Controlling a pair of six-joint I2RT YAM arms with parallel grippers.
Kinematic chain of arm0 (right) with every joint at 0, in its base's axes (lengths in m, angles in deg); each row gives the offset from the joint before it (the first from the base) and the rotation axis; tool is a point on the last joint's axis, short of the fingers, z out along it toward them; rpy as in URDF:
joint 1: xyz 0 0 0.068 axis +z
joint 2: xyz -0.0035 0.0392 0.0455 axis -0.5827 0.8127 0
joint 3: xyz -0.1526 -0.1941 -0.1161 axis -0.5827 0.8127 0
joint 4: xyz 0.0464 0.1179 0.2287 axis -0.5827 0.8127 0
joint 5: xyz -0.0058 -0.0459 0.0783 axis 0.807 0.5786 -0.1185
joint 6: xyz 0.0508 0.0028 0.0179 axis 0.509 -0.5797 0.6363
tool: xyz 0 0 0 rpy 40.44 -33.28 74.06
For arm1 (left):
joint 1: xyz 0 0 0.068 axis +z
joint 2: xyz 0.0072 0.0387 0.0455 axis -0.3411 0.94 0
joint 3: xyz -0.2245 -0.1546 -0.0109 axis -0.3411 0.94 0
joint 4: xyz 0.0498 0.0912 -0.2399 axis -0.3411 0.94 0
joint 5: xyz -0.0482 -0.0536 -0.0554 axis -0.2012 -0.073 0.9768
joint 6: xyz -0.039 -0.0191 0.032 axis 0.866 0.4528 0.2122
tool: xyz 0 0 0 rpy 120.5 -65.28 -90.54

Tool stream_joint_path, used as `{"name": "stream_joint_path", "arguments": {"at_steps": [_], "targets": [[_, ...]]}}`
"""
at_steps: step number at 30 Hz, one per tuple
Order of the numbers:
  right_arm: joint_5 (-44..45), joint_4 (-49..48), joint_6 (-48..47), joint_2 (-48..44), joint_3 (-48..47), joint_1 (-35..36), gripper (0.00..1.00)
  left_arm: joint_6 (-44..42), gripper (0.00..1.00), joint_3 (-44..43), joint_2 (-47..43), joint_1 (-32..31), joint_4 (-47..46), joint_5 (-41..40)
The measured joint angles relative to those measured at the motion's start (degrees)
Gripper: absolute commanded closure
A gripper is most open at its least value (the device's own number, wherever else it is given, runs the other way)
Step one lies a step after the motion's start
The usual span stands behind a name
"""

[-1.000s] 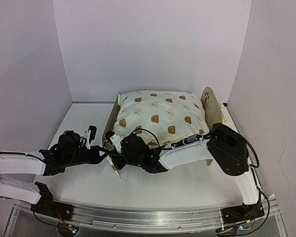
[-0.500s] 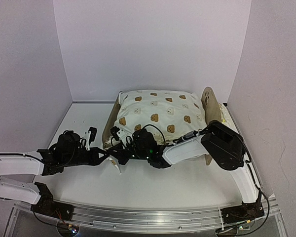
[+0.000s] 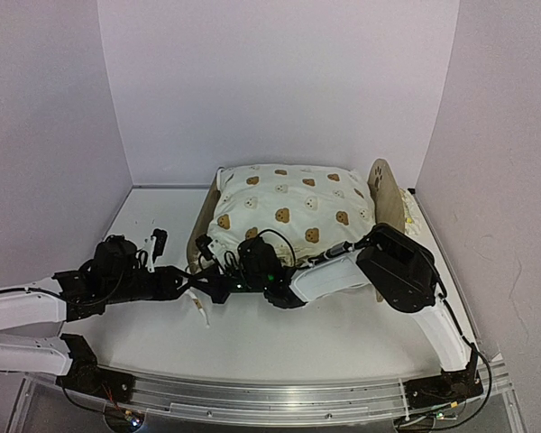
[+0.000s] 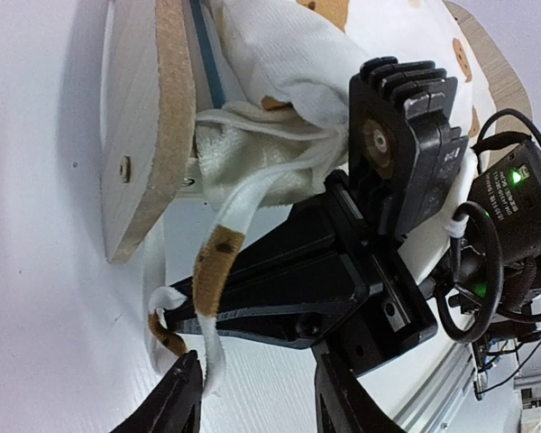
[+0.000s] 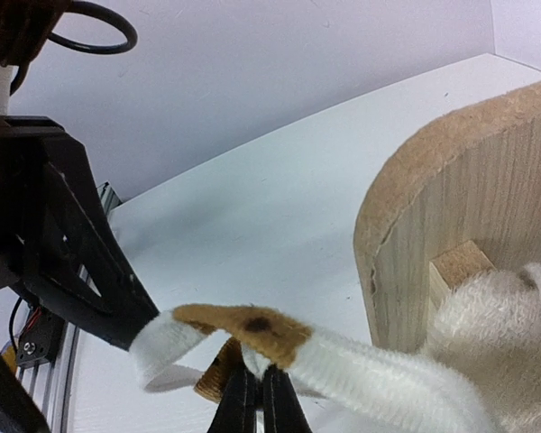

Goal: Set up the pet bed

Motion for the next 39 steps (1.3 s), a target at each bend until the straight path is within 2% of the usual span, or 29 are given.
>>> {"name": "stream_joint_path", "arguments": {"at_steps": [4,6,18,26,29,33,39], "targets": [[-0.6,-0.2,0.2,0.1,-0.8,0.0,1.0,0.3,0.41,-1.3,-3.3,0.0,5.0,-3.5],[-0.8,-0.3,0.2,0.4,-1.4,0.0,1.0,0.5,0.39,-2.0,-5.1,0.0,6.7,-5.3],[0.0,-0.8,0.4,2.1,-3.9,0.1,1.0,0.6,0.38,-3.7,-8.2,0.0,11.2,-12.6],[8.4,0.4,-0.5,2.1,-1.5,0.8,1.0,0.3,0.45,-6.4,-1.6,1.0,11.4,-16.3],[11.0,1.1,-0.5,2.1,-0.4,0.7,1.0,0.0,0.47,-8.0,0.3,4.2,11.2,-16.1],[13.0,1.7,-0.5,2.1,-0.1,0.8,1.0,-0.9,0.47,-9.3,4.2,13.3,9.3,-12.0],[17.8,1.9,-0.9,2.1,-0.1,1.1,1.0,-2.8,0.5,-12.2,17.1,18.8,5.4,-2.8]]}}
